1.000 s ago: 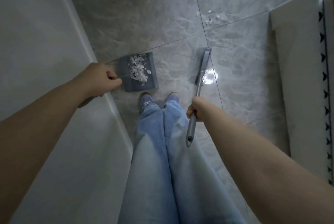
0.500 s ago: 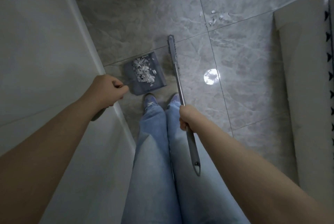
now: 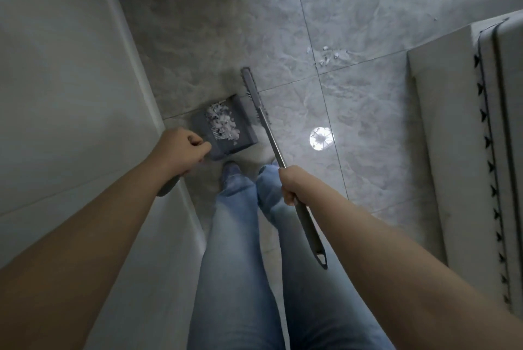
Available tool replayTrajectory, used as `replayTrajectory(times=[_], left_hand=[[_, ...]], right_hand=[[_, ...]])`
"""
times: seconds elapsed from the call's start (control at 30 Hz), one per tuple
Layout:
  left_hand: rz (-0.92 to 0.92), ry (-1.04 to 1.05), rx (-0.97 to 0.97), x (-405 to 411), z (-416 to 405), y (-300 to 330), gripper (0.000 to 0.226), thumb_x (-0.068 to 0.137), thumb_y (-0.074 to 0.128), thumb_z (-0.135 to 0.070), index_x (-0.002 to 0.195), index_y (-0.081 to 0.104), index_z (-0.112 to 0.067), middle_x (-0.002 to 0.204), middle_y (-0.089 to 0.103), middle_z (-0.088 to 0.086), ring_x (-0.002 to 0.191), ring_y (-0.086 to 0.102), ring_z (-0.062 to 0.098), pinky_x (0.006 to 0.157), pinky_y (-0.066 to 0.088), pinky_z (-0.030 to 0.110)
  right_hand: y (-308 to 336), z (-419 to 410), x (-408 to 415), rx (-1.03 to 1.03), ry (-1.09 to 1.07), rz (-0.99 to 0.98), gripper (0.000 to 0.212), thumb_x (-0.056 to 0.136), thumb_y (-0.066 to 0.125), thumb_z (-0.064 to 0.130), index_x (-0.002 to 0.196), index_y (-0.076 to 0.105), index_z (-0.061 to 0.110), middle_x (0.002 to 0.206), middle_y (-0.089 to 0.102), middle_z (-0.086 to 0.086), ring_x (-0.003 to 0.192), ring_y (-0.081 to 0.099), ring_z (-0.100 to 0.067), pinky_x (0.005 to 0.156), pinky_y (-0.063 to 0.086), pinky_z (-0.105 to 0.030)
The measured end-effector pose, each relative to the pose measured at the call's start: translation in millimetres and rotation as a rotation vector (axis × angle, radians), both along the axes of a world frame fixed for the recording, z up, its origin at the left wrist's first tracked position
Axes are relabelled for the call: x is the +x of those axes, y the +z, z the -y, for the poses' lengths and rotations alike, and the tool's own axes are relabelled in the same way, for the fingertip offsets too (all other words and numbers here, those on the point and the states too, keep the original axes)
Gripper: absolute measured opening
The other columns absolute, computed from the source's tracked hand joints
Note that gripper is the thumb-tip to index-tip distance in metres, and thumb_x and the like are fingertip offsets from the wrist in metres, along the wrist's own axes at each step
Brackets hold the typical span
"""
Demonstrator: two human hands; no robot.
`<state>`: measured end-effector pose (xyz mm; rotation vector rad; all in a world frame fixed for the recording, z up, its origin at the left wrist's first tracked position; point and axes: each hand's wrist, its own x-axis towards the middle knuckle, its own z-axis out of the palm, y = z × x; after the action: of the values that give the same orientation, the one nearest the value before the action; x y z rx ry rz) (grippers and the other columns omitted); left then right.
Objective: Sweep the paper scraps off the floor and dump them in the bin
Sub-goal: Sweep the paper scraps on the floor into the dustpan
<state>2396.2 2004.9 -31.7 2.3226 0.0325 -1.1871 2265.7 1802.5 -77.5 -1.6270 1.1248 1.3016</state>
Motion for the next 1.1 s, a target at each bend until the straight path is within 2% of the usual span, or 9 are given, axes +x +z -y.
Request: replayTrajectory(times=[0.1,0.17,0.23,0.37,0.53,0.63,0.8,0.9,1.1], left_hand=[[0.008,0.021,0.014,12.5,11.5,1.6,0.033,0.086,0.059,-0.013,0.069,0.061,0.015,0.031,0.043,-0.002,0.028,0.043,0.012,0.032,0.035,0.02],[0.002,0.023,0.017,21.9,23.5,3.0,0.031,0.087,0.059,-0.013,0.069,0.061,0.013,0.032,0.044,-0.002,0.026,0.041,0.011,0.032,0.033,0.019],[0.0,0.004,0.006,32.6,43.7,4.3,0.025,0.087,0.058,-0.012,0.07,0.063,0.005,0.043,0.046,0.006,0.026,0.041,0.011,0.033,0.033,0.019],[0.022,-0.031,0.008,54.6,93.5,5.4,0.019,0.087,0.058,-0.013,0.07,0.061,-0.004,0.047,0.042,0.009,0.03,0.041,0.015,0.039,0.035,0.02],[0.006,-0.088,0.017,84.5,169.8,4.2,0.026,0.087,0.057,-0.011,0.068,0.059,0.007,0.035,0.038,-0.001,0.025,0.035,0.008,0.031,0.029,0.018],[0.002,-0.089,0.015,102.5,210.6,3.6,0.03,0.088,0.056,-0.01,0.07,0.059,0.015,0.046,0.039,0.011,0.023,0.035,0.008,0.03,0.028,0.018],[0.024,-0.039,0.044,128.0,285.1,-3.5,0.028,0.087,0.057,-0.012,0.072,0.064,0.011,0.025,0.035,-0.003,0.019,0.037,0.008,0.027,0.027,0.015],[0.033,-0.02,0.061,142.7,323.8,-3.8,0.027,0.083,0.057,-0.015,0.074,0.067,0.008,0.027,0.039,-0.001,0.02,0.039,0.009,0.027,0.03,0.014],[0.056,-0.092,0.072,168.3,389.3,-17.6,0.032,0.086,0.057,-0.02,0.072,0.066,0.007,0.026,0.037,-0.003,0.021,0.038,0.009,0.036,0.034,0.018]], right_hand=[[4.3,21.5,10.3,0.006,-0.182,-0.02,0.035,0.1,0.031,0.017,0.065,0.035,0.018,0.063,0.043,-0.005,0.052,0.042,-0.018,0.044,0.041,-0.026],[3.8,38.7,17.9,0.039,-0.324,-0.044,0.036,0.099,0.033,0.018,0.064,0.035,0.017,0.05,0.044,-0.004,0.042,0.042,-0.015,0.036,0.036,-0.023],[-1.1,61.3,25.0,0.036,-0.555,-0.081,0.039,0.097,0.038,0.018,0.058,0.035,0.016,0.034,0.035,-0.001,0.027,0.033,-0.012,0.033,0.026,-0.017],[-8.2,108.5,40.1,0.011,-0.831,-0.076,0.035,0.092,0.042,0.025,0.059,0.032,0.019,0.044,0.027,0.002,0.026,0.024,-0.01,0.034,0.021,-0.011],[-6.0,192.4,55.2,0.026,-0.84,-0.051,0.033,0.094,0.039,0.023,0.062,0.031,0.018,0.047,0.024,0.001,0.031,0.02,-0.01,0.037,0.018,-0.009],[-6.2,242.2,65.6,-0.01,-0.824,-0.017,0.03,0.094,0.034,0.021,0.065,0.034,0.017,0.045,0.027,0.001,0.026,0.022,-0.009,0.036,0.022,-0.008],[-14.6,338.0,91.5,-0.131,-0.774,-0.019,0.027,0.094,0.031,0.021,0.069,0.036,0.015,0.05,0.031,-0.002,0.026,0.025,-0.011,0.033,0.027,-0.01],[-20.0,386.9,110.4,-0.192,-0.747,-0.028,0.024,0.092,0.03,0.018,0.07,0.038,0.013,0.053,0.033,-0.003,0.037,0.026,-0.013,0.033,0.029,-0.011],[-45.1,455.1,148.9,-0.29,-0.627,-0.071,0.024,0.093,0.027,0.009,0.073,0.042,0.009,0.052,0.036,-0.007,0.039,0.029,-0.014,0.034,0.033,-0.011]])
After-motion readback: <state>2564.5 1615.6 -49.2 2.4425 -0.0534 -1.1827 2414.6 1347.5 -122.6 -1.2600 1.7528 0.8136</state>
